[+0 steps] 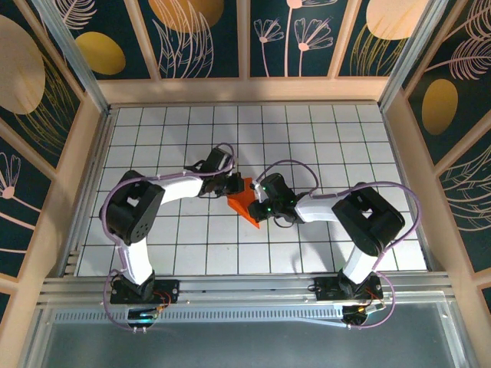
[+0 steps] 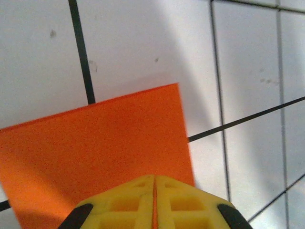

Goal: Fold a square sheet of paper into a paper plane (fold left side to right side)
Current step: Third fold the triangle at the center of the table.

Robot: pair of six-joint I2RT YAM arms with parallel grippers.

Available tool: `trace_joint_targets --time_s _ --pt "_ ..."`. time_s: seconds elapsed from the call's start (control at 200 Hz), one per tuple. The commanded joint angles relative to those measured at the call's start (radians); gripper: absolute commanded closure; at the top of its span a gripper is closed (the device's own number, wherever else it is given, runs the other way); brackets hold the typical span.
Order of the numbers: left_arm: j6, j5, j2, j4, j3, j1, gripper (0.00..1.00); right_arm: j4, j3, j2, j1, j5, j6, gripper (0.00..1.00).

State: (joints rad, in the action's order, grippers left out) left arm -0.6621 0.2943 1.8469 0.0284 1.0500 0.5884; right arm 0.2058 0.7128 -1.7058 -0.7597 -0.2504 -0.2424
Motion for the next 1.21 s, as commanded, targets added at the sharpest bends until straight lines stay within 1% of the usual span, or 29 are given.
trace_joint_targets --time_s 0.0,0.06,0.125,0.285,0.455,0.535,0.771,1.201 --pt "-0.008 -0.045 -0.098 0.011 -0.005 -0.011 0.90 -0.039 0.002 -0.041 0.005 -0.003 0.000 0.87" --pt "-0.016 -0.055 -0.127 -0.008 -0.044 -0.011 0.91 -0.039 0.003 -0.043 0.005 -0.004 0.000 0.86" --pt "-0.027 -0.044 -0.198 -0.047 -0.112 -0.011 0.93 -0.039 0.005 -0.044 0.005 -0.007 0.000 0.86" --pt "-0.069 0.052 -0.284 -0.179 -0.275 -0.005 0.96 -0.036 0.006 -0.049 0.005 -0.011 0.000 0.83" --pt "-0.136 0.093 -0.328 -0.299 -0.384 0.018 0.97 -0.036 0.004 -0.049 0.005 -0.012 -0.001 0.83" --pt "-0.157 0.103 -0.319 -0.328 -0.394 0.025 0.97 -0.034 0.002 -0.048 0.005 -0.013 -0.003 0.83" --pt "-0.170 0.099 -0.251 -0.346 -0.370 0.040 0.98 -0.037 -0.001 -0.046 0.006 -0.009 -0.003 0.83" --pt "-0.171 0.114 -0.144 -0.377 -0.336 0.056 0.98 -0.042 0.003 -0.051 0.004 -0.009 -0.003 0.84"
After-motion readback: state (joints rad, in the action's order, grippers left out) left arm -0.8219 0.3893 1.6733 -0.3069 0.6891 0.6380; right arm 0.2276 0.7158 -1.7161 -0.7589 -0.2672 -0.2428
